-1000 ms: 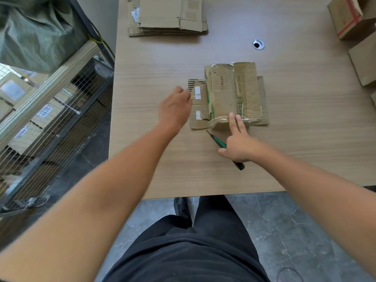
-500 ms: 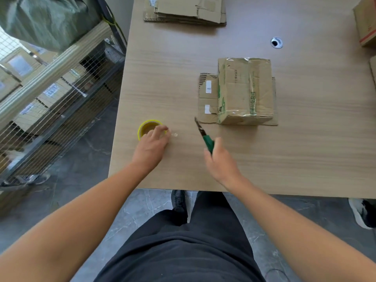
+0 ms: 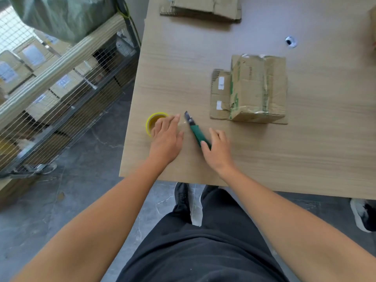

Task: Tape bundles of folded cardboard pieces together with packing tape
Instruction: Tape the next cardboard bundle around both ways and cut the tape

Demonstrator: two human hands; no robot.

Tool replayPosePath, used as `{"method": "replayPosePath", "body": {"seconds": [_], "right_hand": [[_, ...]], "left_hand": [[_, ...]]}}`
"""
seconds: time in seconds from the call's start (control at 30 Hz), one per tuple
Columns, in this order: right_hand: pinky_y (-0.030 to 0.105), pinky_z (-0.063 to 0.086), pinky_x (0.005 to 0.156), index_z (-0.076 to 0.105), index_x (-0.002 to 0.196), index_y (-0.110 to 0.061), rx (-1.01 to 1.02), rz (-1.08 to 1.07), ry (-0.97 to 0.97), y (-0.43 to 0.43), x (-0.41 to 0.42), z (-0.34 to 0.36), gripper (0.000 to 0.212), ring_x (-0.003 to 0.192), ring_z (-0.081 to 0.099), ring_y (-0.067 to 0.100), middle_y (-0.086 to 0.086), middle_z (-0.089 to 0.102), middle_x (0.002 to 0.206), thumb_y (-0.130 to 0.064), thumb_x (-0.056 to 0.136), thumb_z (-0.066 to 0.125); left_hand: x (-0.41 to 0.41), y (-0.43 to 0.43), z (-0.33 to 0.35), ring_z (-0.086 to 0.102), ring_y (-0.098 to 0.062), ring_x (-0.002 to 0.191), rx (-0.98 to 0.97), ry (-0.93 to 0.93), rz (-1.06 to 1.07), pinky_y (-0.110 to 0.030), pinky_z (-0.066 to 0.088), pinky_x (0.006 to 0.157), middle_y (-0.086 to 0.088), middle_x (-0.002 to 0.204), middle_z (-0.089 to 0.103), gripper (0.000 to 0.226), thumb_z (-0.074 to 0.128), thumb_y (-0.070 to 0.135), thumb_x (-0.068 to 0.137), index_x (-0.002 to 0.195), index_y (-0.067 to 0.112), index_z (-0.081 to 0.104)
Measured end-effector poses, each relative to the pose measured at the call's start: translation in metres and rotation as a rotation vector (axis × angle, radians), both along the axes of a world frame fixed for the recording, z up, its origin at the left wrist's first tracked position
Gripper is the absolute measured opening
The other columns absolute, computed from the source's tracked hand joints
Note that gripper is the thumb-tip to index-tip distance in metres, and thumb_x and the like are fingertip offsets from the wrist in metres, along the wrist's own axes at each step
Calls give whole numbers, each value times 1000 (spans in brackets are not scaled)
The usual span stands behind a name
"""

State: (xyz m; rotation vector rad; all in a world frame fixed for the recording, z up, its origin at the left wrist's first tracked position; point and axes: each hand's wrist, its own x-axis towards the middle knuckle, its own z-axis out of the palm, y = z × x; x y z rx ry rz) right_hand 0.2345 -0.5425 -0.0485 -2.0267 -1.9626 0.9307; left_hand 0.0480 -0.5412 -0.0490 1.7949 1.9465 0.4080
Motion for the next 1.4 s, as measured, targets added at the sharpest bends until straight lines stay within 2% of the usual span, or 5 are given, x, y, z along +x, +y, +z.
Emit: {"method": "replayPosePath", "body": {"seconds": [0.17,0.47,0.6,0.9,1.4], "right_hand": [[30,30,114,57,136,-4,316,-286,132,4,96,49,48,130,46,26,11,56,134,-29,96,47],[46,18,126,26,159,-6,369,60,-161,101,207,28,84,157,12,30,16,20,167,-57,94,42],[30,17,124,12,163,-16,245,120,109,122,222,-9,88,156,5,9,6,8,170,-59,94,46],[68,40,104,44,141,12,728,-74,462,137,201,-75,69,137,47,41,33,48,143,-48,106,33],[50,46,106,45,146,-24,434,833,372,217,282,-48,65,124,43,44,13,25,134,-63,95,56]], "left_hand": [[82,31,34,22,-29,150,169,-180,-13,-39,11,124,-8,156,39,56,43,35,101,152,11,39],[193,115,17,-13,-20,155,142,-67,-146,-41,-3,126,-4,170,-4,73,35,49,104,161,12,9],[200,126,-11,5,-26,156,244,-246,-104,-43,15,126,-12,168,9,70,45,39,103,159,4,19],[204,139,-67,40,-56,135,699,-268,-101,-67,36,110,-37,140,49,72,63,59,91,121,-6,66],[184,148,-41,56,-43,127,752,142,-487,-70,41,103,-14,134,64,60,80,53,81,125,13,70]]}}
